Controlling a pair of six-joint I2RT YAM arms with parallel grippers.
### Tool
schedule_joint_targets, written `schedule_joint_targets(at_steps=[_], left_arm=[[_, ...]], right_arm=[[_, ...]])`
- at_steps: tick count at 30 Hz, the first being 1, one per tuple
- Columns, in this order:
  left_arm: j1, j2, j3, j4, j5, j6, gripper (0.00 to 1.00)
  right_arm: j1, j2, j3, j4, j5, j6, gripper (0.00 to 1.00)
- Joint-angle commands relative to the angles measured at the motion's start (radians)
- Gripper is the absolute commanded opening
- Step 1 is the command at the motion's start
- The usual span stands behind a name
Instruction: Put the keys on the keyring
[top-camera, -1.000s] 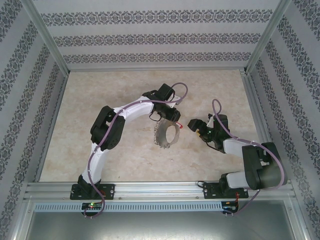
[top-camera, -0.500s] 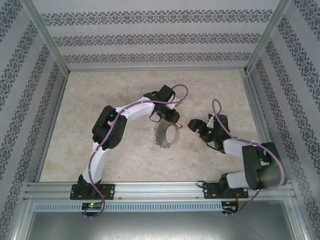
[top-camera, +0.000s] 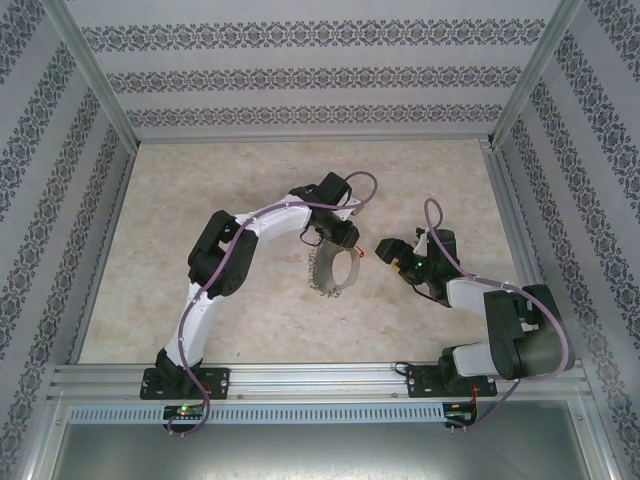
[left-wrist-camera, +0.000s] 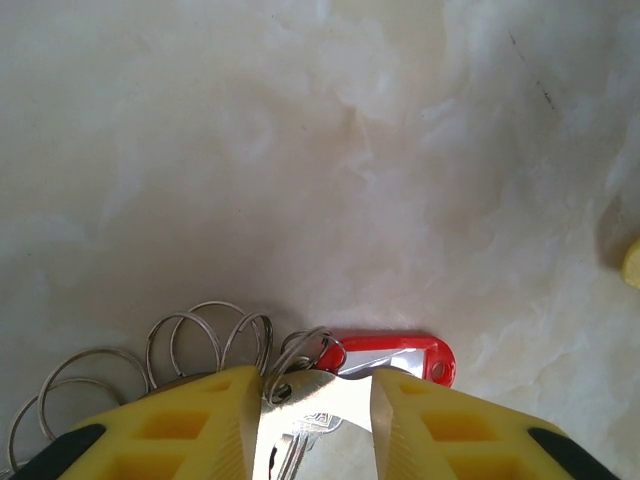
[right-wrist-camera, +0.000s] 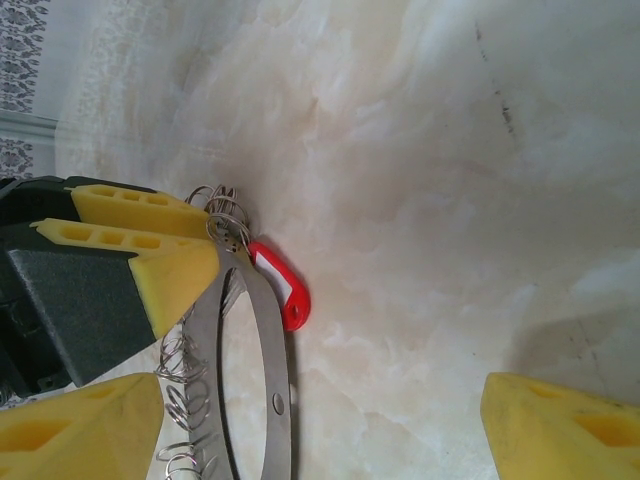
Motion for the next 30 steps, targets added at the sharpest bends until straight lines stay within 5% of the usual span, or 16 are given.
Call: schedule_joint_targets(at_steps=[1,11,18,30], left_arm=[[-0.016,0.022,0.028,-0.02,0.012,0.01,0.32],[-0.029,0.035,0.038,-0.016,-0.032,0.008,0.25],[-0.034,0.043,0.055,-0.03,-0.062,0.032,0.0],[-0.033,-0.255,-0.093,0.064,-0.064,0.209,0.0]], right_arm=[[-0.015,-0.014,-0.013,0.012,-0.015,-0.014,0.82],[-0.015,-0.014,-0.014,0.019,-0.021,-0.008,0.81],[-0.019,-0.02,-0.014,0.022,-0.025,-0.008,0.8],[-0.04,-0.099,0.04,0.003,-0.027,0.009,0.79]])
